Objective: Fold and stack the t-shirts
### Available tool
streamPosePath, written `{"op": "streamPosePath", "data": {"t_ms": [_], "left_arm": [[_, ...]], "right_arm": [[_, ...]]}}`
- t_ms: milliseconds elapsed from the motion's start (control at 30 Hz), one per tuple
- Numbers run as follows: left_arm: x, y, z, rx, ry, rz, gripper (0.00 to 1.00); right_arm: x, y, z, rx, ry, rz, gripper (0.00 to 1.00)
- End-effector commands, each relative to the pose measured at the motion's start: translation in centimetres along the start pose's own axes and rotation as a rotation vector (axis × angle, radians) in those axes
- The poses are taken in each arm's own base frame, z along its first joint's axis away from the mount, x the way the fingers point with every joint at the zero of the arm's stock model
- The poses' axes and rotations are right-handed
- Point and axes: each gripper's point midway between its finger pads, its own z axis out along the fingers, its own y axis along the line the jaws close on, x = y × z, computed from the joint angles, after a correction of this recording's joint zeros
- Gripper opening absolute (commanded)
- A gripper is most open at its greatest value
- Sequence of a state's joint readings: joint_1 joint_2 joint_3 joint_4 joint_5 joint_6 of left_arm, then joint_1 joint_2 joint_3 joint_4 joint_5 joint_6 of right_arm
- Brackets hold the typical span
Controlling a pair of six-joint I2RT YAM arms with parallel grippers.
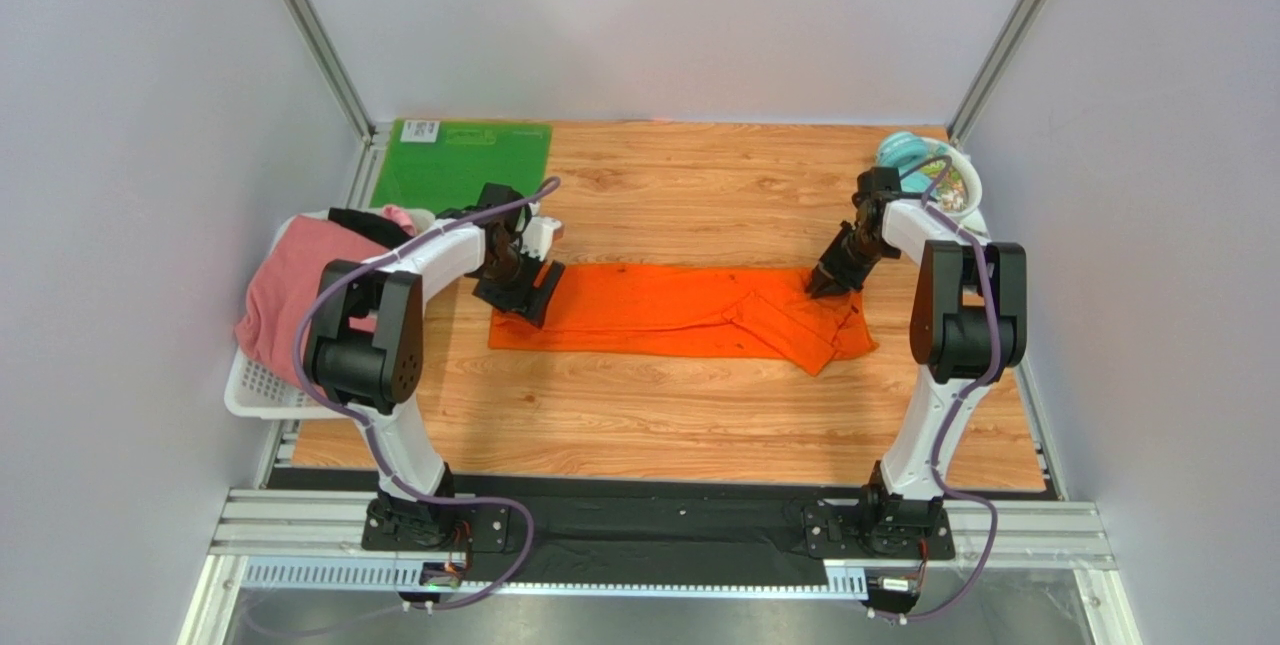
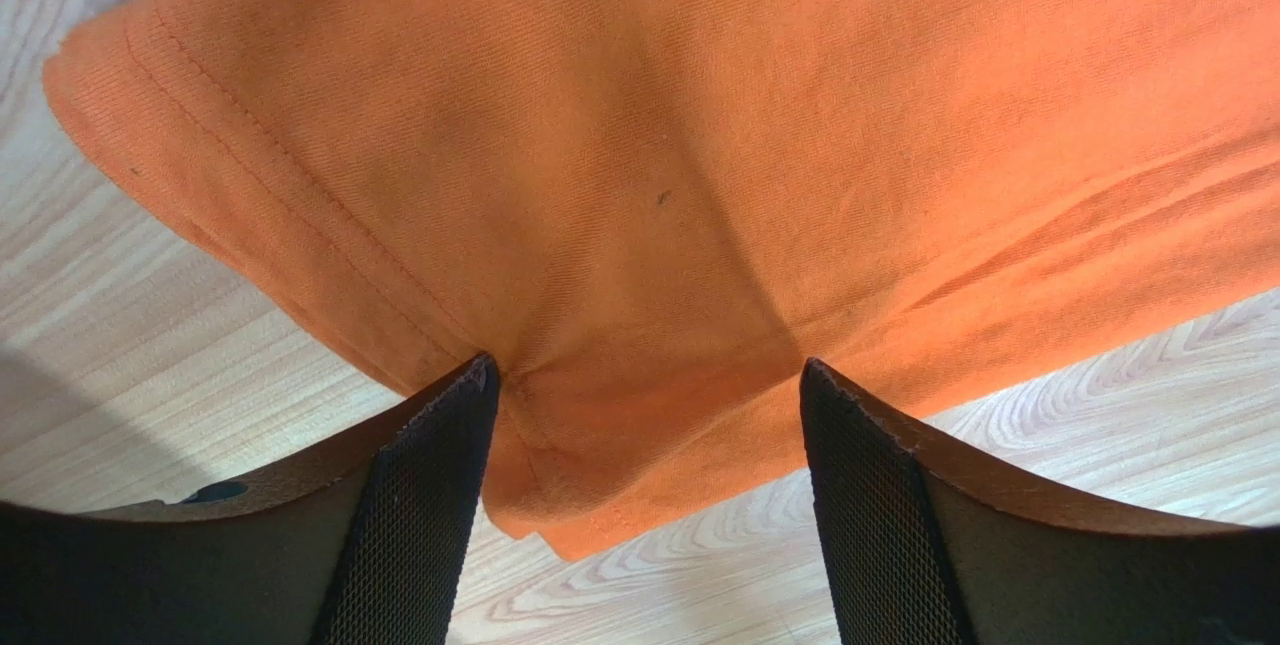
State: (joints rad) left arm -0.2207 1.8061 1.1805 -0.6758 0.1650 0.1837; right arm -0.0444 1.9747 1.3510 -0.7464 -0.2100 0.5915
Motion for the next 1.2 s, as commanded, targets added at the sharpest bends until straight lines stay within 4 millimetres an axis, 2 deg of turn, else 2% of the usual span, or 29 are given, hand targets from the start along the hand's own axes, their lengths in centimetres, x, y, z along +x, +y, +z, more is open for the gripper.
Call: {"op": "streamPosePath", "data": {"t_ms": [0,133,233,367,400,467,600,700,767,867,967,1167], "left_arm": [[0.8,-0.4,0.2,0.023,0.012,-0.004,0.79],[2.5,-0.2,0.3,0.004,0.039,0.006,0.79],[2.8,0.7,-0.2,-0.054,0.033,0.03,0.79],[0.5,2.1,-3.2,-0.144,-0.041,0.061,0.79],[-0.7,2.4,-4.2,-0.163,-0.074,0.065,0.79],[-2.2,2.5,-6.1,-0.18,-0.126,0.066,0.79],[-3.8,1.9,-7.9,-0.162,-0.191,0.046,0.8],[-3.7,-0.2,-7.6,-0.064,-0.187,0.028,0.8],[-3.1,-2.1,-6.4,0.016,-0.156,0.029,0.79],[-2.2,-3.7,-4.6,0.113,-0.09,0.007,0.79],[-1.4,-3.9,-3.2,0.138,-0.037,-0.012,0.77],[-0.6,-4.6,-3.0,0.169,-0.021,-0.03,0.77]], "right_arm": [[0.0,-1.4,1.9,0.062,0.001,-0.017,0.2],[-0.1,-1.4,1.8,0.063,0.001,-0.022,0.19],[-0.2,-1.4,1.6,0.066,-0.003,-0.025,0.19],[-0.1,-1.4,1.8,0.067,0.004,-0.024,0.19],[0.0,-1.4,1.9,0.066,0.008,-0.025,0.19],[0.0,-1.5,1.9,0.068,0.008,-0.026,0.19],[0.1,-1.5,1.9,0.067,0.009,-0.026,0.19],[0.0,-1.5,1.9,0.066,0.008,-0.028,0.19],[0.1,-1.5,1.9,0.065,0.009,-0.028,0.19],[0.2,-1.6,2.0,0.068,0.014,-0.025,0.19],[0.3,-1.7,2.1,0.069,0.015,-0.026,0.19],[0.2,-1.7,2.1,0.068,0.014,-0.027,0.19]]}}
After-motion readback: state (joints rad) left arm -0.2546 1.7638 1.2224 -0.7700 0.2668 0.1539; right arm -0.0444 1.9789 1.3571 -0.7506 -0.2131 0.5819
